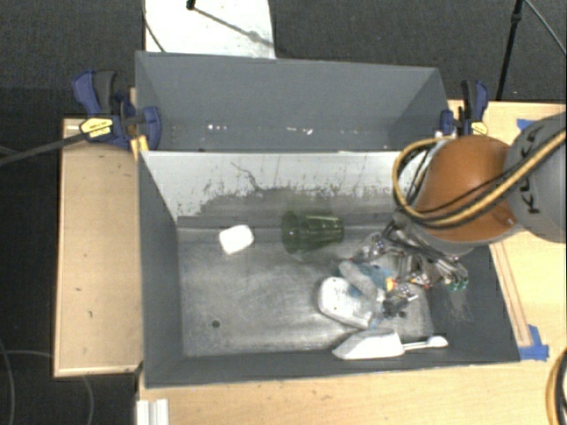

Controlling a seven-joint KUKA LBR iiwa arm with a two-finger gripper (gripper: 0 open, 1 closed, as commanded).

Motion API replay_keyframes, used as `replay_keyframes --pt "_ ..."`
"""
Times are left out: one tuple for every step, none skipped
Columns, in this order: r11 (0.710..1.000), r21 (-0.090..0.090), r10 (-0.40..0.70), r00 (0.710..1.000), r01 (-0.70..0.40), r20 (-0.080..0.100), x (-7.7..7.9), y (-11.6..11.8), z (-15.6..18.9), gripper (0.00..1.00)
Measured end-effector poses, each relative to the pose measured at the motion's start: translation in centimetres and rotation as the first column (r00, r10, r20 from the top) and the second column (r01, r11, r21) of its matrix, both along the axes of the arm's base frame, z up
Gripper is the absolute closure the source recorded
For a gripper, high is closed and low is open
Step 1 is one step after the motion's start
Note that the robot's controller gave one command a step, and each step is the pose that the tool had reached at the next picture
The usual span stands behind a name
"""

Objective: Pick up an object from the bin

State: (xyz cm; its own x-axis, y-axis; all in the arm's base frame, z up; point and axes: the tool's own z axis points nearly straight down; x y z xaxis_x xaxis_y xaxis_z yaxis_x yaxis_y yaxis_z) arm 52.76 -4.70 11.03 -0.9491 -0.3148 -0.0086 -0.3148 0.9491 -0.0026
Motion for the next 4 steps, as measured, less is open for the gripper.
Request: replay_keyframes --pt "0.941 -0.012 0.337 0.941 -0.337 0.019 -1.2 1.2 -1.6 0.00" --pt "0.995 0.001 0.096 0.995 -0.096 -0.005 -0.9 2.3 0.6 0.00" --pt "0.949 -0.005 0.317 0.948 -0.317 0.012 -2.2 -0.9 -2.0 0.00" --pt "0.945 0.010 -0.328 0.945 0.328 -0.003 -0.4 -0.4 -2.9 1.00"
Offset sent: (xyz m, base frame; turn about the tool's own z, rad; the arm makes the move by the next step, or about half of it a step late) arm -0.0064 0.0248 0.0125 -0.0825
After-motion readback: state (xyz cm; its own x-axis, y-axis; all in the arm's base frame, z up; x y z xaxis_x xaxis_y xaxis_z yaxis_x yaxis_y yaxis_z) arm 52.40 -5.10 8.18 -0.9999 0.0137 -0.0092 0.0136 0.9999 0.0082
